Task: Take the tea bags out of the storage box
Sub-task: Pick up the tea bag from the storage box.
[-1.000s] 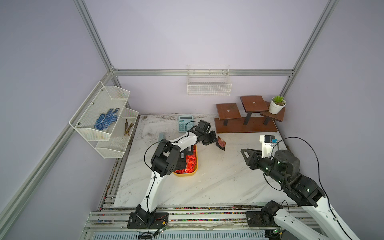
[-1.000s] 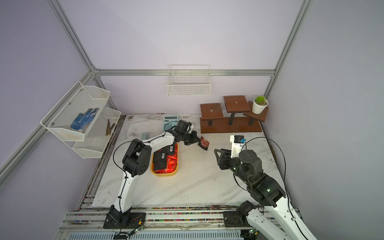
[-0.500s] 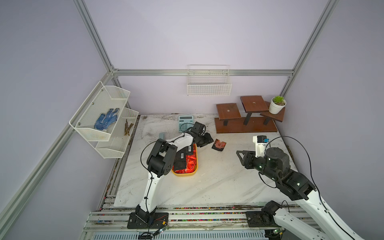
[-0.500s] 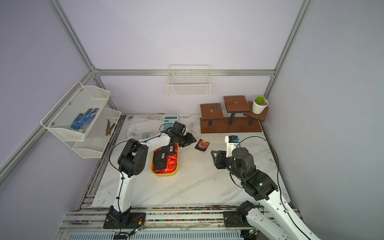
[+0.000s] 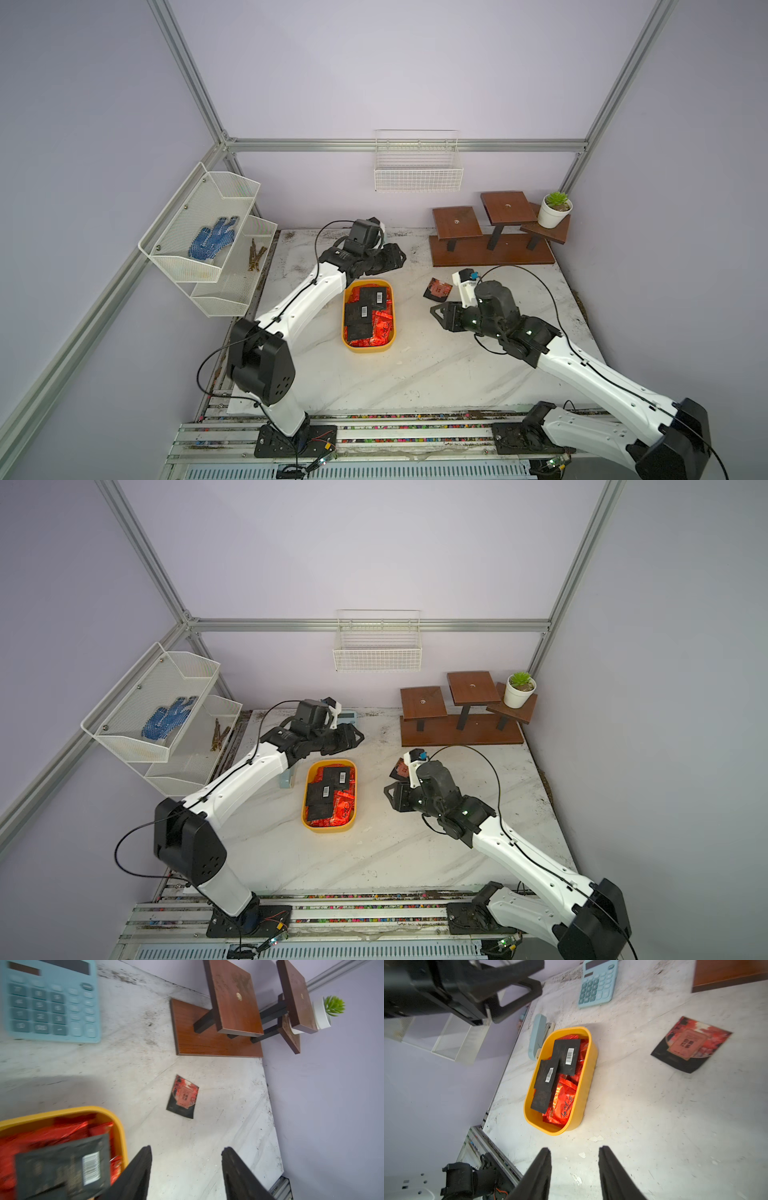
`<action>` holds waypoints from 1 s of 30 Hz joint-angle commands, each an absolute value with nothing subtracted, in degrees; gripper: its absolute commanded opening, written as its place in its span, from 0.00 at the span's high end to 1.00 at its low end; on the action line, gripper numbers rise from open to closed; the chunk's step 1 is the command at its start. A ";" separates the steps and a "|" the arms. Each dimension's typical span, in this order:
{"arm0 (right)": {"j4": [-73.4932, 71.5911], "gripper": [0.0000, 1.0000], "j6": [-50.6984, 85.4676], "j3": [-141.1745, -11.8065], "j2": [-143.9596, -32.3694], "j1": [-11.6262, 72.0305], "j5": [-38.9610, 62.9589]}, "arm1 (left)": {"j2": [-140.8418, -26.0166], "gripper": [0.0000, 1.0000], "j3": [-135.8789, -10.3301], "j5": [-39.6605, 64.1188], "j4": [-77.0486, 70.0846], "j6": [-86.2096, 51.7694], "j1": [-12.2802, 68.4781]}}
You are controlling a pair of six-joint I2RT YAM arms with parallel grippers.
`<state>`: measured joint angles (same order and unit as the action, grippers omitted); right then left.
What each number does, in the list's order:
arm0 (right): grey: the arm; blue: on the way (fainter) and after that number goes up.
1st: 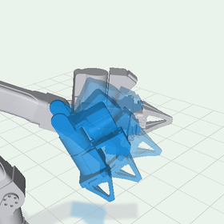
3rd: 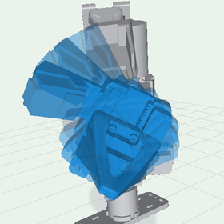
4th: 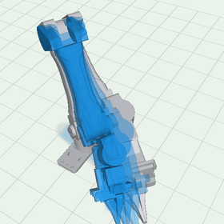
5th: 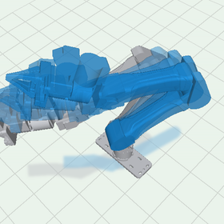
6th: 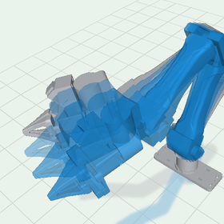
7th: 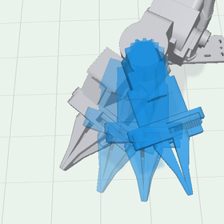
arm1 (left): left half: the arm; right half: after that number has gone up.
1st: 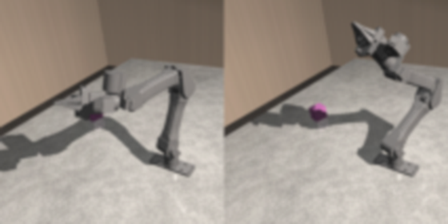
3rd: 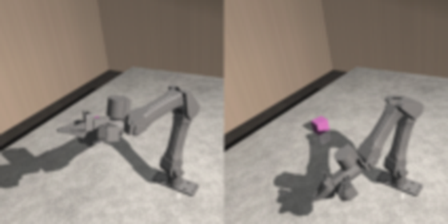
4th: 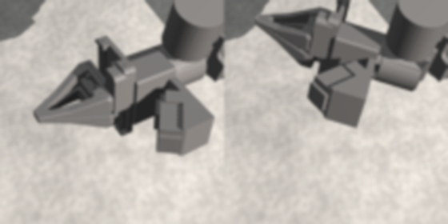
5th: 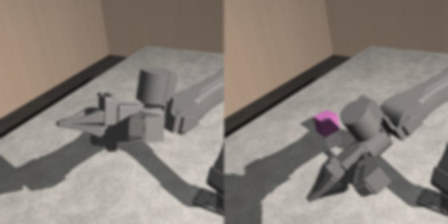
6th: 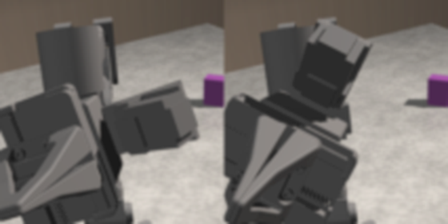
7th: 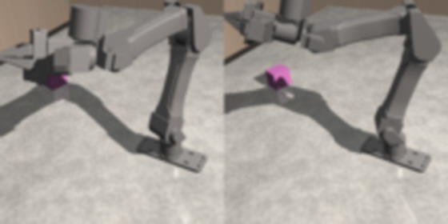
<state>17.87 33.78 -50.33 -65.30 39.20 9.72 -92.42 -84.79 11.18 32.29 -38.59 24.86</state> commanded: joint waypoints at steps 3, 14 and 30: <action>8.35 0.64 36.50 -55.53 -76.15 42.82 12.98 | -78.47 0.39 -72.85 7.00 40.57 -36.82 18.54; 4.49 0.66 39.39 -68.34 -97.15 46.53 17.91 | -56.60 0.34 -55.24 8.02 48.30 -38.50 12.57; -3.46 0.49 48.35 -70.85 -106.05 52.32 19.09 | -42.31 0.27 -48.63 6.57 54.67 -40.87 12.13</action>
<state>0.93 45.69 -71.18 -105.36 51.66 19.40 -42.41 -48.47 6.59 54.65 -40.07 12.40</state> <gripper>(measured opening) 0.508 0.731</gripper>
